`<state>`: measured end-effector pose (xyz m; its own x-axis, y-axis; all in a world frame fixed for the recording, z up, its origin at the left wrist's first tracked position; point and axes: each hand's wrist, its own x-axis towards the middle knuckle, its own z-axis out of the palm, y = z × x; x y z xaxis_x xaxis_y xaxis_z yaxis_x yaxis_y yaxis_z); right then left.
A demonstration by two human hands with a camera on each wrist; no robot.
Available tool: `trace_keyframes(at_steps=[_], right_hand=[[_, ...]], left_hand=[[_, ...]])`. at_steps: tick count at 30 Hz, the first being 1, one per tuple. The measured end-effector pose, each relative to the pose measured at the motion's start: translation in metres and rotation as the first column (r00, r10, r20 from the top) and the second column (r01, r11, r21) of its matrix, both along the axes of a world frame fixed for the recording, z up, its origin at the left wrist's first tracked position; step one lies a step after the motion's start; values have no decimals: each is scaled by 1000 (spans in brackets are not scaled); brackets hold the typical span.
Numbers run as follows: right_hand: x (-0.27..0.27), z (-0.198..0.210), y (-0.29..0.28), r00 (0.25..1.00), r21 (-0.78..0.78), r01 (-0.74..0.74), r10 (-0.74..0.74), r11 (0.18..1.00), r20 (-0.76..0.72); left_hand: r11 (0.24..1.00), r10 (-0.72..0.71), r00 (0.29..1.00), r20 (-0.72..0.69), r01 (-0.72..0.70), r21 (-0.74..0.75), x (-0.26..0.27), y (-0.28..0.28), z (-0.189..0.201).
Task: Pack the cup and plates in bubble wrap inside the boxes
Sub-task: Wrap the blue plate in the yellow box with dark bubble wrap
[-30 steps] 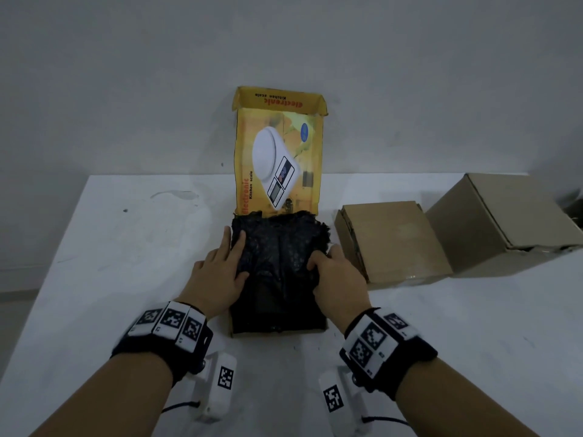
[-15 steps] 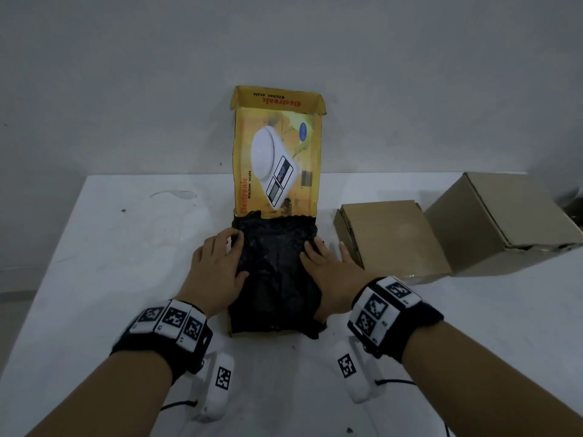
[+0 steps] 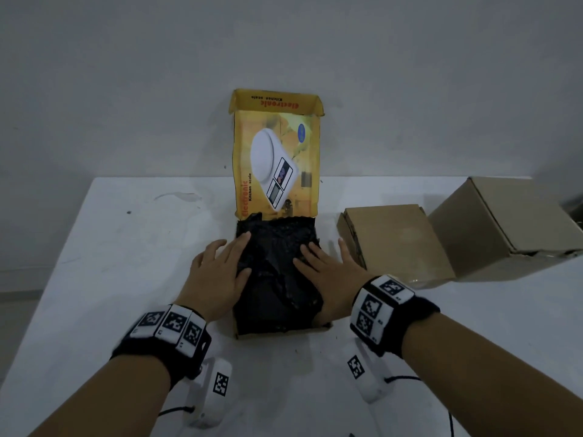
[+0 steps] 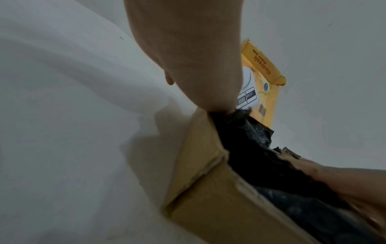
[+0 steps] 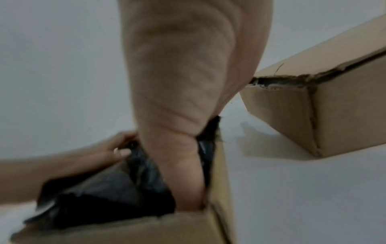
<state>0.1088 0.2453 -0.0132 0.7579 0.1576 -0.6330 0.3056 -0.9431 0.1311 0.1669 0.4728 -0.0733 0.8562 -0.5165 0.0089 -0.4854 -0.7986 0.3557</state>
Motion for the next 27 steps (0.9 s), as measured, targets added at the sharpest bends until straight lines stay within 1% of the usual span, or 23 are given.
trace_keyframes(at_steps=[3, 6, 8, 10, 12, 16, 18, 21, 23, 24, 26, 27], right_hand=[[-8, -6, 2, 993, -22, -23, 26, 999, 113], [-9, -3, 3, 984, 64, -30, 18, 997, 179], [-5, 1, 2, 984, 144, 14, -39, 990, 175], [2, 5, 4, 985, 187, 75, -103, 979, 140], [11, 6, 6, 986, 170, 107, -127, 980, 111], [23, -4, 10, 993, 46, 89, -92, 995, 79], [27, -8, 16, 993, 9, 102, -102, 995, 60], [34, -3, 20, 994, -26, 111, -111, 993, 15], [41, 10, 17, 992, 14, 122, -121, 992, -38], [45, 17, 16, 989, 63, 146, -143, 987, -49], [54, 26, 17, 983, 199, 180, -182, 963, -8], [58, 27, 21, 983, 259, 170, -181, 951, 18]], left_hand=[[1000, 5, 1000, 6, -5, -11, -1, -2, -2], [1000, 8, 1000, 27, -8, 5, -4, -5, -4], [1000, 11, 1000, 27, -11, 16, -5, -5, -5], [999, 7, 999, 32, -8, 32, -5, -4, -5], [999, -1, 999, 36, 0, 49, -5, -4, -4], [998, -14, 999, 35, 12, 56, -5, -3, -2], [998, -15, 999, 30, 13, 58, -5, -3, -1], [999, -14, 1000, 18, 13, 39, -5, -2, -2], [1000, -15, 1000, 3, 15, 15, -4, -3, -3], [1000, -11, 1000, -4, 11, -5, -4, -3, -4], [999, -3, 1000, -14, 2, -45, -4, -5, -4], [998, -1, 1000, -18, 0, -58, -4, -5, -5]])
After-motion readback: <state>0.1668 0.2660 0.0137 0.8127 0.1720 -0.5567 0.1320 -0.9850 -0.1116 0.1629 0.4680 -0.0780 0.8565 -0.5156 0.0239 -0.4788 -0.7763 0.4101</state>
